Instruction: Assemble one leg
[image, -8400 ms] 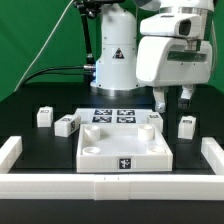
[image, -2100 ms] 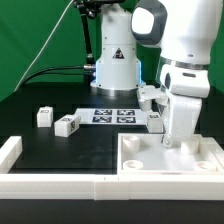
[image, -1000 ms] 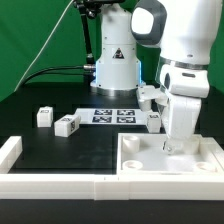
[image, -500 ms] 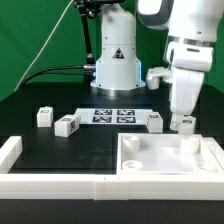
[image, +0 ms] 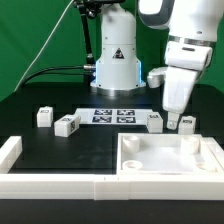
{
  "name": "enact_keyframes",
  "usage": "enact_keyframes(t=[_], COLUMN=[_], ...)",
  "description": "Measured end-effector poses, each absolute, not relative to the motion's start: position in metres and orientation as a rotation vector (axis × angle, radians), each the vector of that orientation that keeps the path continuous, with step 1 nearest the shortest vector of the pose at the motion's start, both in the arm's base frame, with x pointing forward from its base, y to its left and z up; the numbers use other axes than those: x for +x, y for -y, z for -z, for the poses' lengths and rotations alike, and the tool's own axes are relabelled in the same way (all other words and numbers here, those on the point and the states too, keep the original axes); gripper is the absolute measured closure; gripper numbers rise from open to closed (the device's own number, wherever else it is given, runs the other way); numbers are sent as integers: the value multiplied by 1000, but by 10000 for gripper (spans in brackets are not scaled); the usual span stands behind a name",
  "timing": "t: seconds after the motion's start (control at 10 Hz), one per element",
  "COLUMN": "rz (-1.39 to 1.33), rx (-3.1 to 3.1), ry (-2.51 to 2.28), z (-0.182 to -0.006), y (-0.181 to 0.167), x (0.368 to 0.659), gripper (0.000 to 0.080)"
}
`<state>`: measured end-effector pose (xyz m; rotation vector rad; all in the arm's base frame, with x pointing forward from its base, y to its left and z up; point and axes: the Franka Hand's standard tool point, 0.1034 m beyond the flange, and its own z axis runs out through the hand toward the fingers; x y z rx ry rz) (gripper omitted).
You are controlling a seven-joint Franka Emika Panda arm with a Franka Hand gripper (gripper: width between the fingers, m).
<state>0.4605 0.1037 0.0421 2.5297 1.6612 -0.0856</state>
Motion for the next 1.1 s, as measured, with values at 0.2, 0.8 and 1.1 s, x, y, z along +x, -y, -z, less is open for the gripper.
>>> enact_keyframes(t=[0.2, 0.8, 1.1], rz=[23, 28, 37], rx=[2761, 3110, 3121], ry=[-1280, -104, 228], z=[-39, -34, -34], y=[-109, -127, -131], x=[454, 435, 434], gripper=[150, 150, 150])
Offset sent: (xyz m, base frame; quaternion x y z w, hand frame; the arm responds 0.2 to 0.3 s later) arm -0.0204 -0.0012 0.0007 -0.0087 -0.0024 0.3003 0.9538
